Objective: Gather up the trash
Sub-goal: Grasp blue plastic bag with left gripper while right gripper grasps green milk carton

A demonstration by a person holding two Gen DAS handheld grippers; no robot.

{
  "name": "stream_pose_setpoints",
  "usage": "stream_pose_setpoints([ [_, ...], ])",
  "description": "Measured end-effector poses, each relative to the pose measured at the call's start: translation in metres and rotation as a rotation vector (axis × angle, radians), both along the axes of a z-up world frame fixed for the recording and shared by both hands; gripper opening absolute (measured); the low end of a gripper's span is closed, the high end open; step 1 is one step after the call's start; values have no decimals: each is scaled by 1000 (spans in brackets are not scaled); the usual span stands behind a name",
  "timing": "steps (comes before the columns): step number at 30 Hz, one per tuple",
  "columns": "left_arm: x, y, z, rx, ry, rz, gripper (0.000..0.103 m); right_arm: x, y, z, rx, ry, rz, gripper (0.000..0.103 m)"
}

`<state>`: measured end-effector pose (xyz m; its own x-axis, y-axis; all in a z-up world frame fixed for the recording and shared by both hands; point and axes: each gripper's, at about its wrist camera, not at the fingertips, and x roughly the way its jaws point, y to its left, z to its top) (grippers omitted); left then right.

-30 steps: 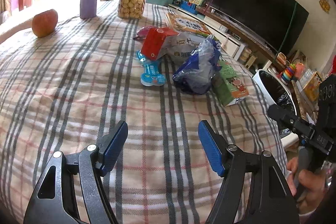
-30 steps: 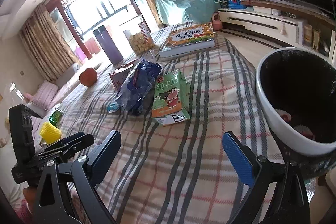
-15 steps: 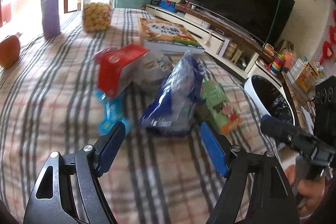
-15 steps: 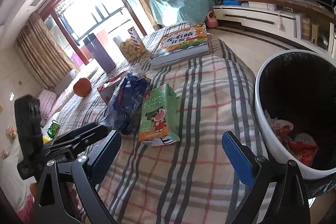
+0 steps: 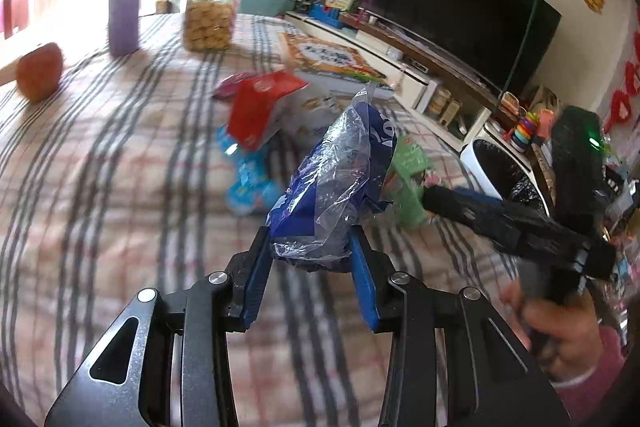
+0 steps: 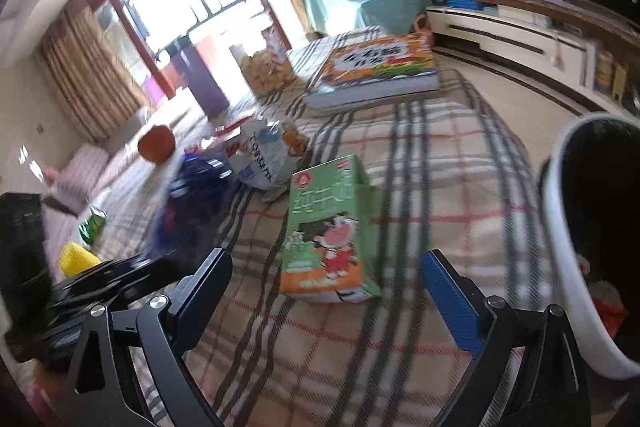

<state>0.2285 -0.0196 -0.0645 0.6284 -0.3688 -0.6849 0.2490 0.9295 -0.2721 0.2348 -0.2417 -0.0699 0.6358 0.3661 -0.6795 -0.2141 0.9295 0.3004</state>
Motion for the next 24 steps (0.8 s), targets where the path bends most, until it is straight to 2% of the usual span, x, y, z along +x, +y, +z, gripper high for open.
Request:
stream_pose_setpoints([
  [2, -6, 4, -2, -5, 23, 17, 37, 7, 12, -4, -62, 5, 21, 91],
  [3, -9, 6, -3, -6, 33, 23, 37, 10, 16, -5, -83, 7, 27, 84],
  [5, -13, 7, -4, 10, 43, 31, 37, 15, 21, -12, -119, 29, 36, 58],
  [6, -15, 7, -4, 17, 42, 33, 37, 16, 20, -14, -120, 42, 26, 51],
  [18, 4, -24, -11, 87, 17, 31, 43, -45, -28, 5, 9, 4, -50, 51],
  [24, -1, -40, -6, 82, -6, 0, 36, -68, -50, 8, 59, -5, -83, 51],
])
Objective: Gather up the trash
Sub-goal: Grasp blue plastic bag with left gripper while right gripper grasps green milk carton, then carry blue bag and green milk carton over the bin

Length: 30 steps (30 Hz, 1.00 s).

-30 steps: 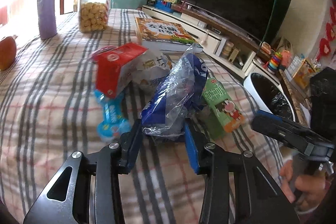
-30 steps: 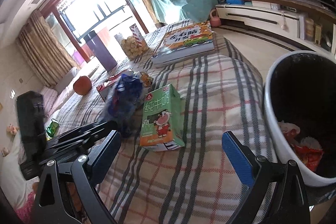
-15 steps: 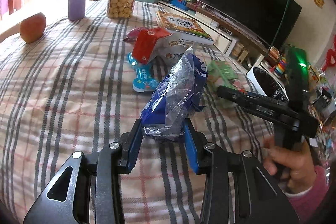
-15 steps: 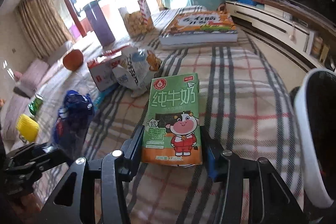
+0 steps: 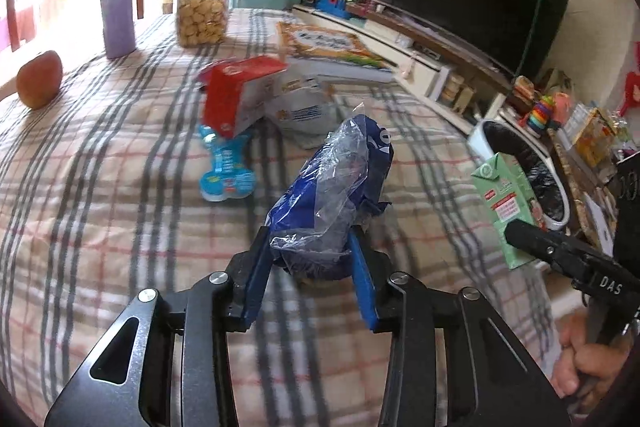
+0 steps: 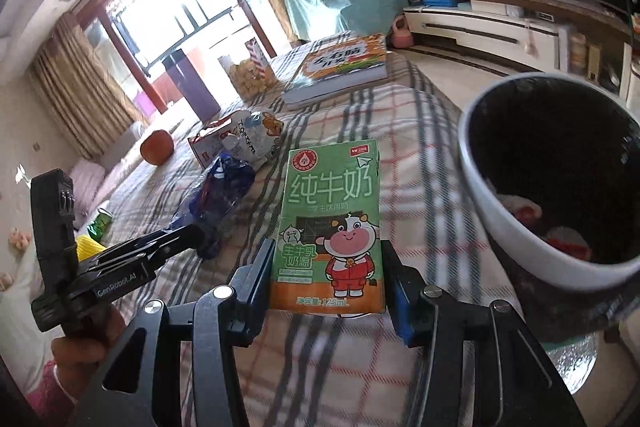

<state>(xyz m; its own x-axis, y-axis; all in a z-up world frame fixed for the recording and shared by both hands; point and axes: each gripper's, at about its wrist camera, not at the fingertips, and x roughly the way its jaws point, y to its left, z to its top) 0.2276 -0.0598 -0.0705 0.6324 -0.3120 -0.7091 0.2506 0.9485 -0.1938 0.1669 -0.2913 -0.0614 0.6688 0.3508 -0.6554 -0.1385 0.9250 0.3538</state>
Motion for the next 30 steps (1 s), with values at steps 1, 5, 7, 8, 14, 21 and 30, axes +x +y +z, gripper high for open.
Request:
stream_pose_setpoints([
  [1, -2, -4, 2, -1, -3, -9, 36, -4, -4, 1, 7, -3, -6, 51],
  [5, -13, -26, 9, -3, -11, -58, 35, -18, -18, 6, 6, -21, -37, 51],
  [7, -18, -38, 13, -2, -14, -84, 35, -24, -27, 9, 9, -25, -55, 51],
  [8, -19, -43, 14, 0, -18, -96, 35, -26, -30, 10, 11, -26, -63, 51],
  [14, -25, -74, 24, 9, -31, -156, 35, -38, -55, 17, 22, -48, -106, 51],
  [21, -29, -104, 31, 11, -36, -203, 35, -47, -79, 21, 28, -63, -149, 51],
  [30, -28, -141, 38, 33, -53, -260, 35, -53, -110, 23, 38, -77, -202, 51],
])
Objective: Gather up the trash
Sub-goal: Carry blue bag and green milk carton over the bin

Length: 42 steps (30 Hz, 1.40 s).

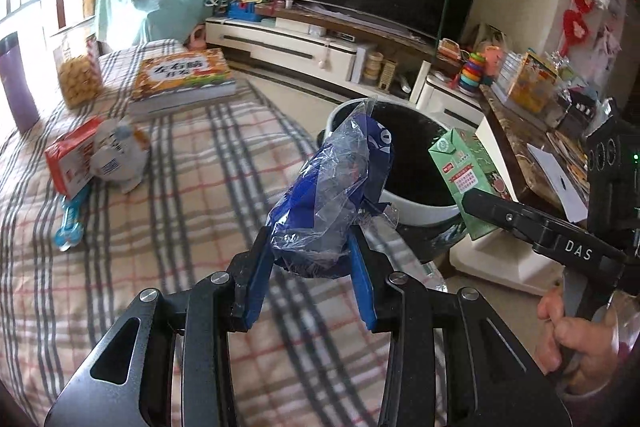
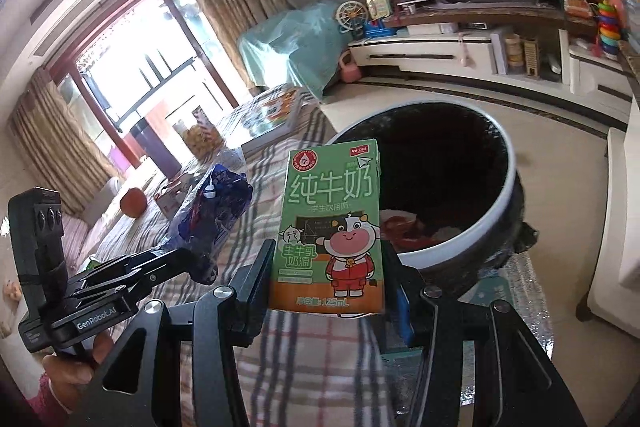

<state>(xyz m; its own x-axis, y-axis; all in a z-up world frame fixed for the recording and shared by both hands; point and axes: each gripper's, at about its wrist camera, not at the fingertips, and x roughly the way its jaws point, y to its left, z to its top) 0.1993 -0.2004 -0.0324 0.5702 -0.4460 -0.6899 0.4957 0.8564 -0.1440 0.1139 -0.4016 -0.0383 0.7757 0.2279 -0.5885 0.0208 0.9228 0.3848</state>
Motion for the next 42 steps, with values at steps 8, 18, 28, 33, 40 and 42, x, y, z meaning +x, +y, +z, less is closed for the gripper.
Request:
stream_pose_setpoints([
  [8, 0, -26, 3, 13, -8, -41, 35, 0, -17, 1, 0, -4, -25, 51],
  [18, 8, -51, 4, 24, -5, -70, 35, 3, -34, 3, 14, -11, -47, 51],
  [28, 16, -70, 7, 31, -8, -86, 36, 13, -46, 5, 12, -15, -56, 51],
  [33, 20, -78, 6, 39, -6, -90, 36, 18, -55, 7, 12, -15, -62, 51],
  [40, 29, -88, 7, 52, -7, -96, 36, 26, -60, 6, 8, -4, -66, 51],
  [42, 32, -91, 6, 58, -9, -95, 36, 27, -61, 5, 5, -1, -64, 51],
])
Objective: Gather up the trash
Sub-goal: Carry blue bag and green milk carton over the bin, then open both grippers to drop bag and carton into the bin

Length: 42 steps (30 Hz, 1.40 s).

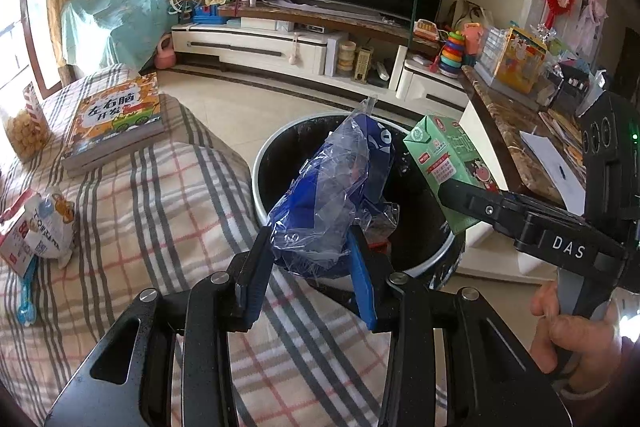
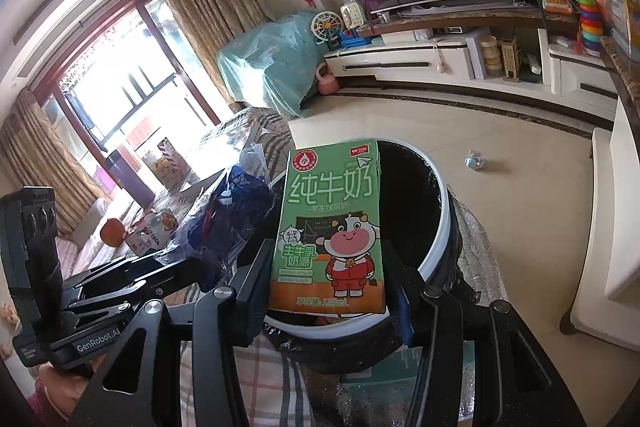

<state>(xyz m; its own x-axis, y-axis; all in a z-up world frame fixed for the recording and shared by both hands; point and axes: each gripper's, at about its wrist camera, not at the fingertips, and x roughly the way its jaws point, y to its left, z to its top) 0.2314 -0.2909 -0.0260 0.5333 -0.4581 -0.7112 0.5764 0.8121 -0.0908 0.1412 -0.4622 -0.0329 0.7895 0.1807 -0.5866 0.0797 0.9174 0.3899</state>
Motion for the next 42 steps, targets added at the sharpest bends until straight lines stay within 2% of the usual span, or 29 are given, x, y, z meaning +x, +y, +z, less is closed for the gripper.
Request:
stream_pose_setpoints([
  [35, 28, -23, -8, 25, 39, -9, 37, 28, -10, -3, -49, 34, 9, 51],
  [42, 32, -23, -8, 24, 47, -5, 41, 32, -10, -4, -55, 43, 6, 51],
])
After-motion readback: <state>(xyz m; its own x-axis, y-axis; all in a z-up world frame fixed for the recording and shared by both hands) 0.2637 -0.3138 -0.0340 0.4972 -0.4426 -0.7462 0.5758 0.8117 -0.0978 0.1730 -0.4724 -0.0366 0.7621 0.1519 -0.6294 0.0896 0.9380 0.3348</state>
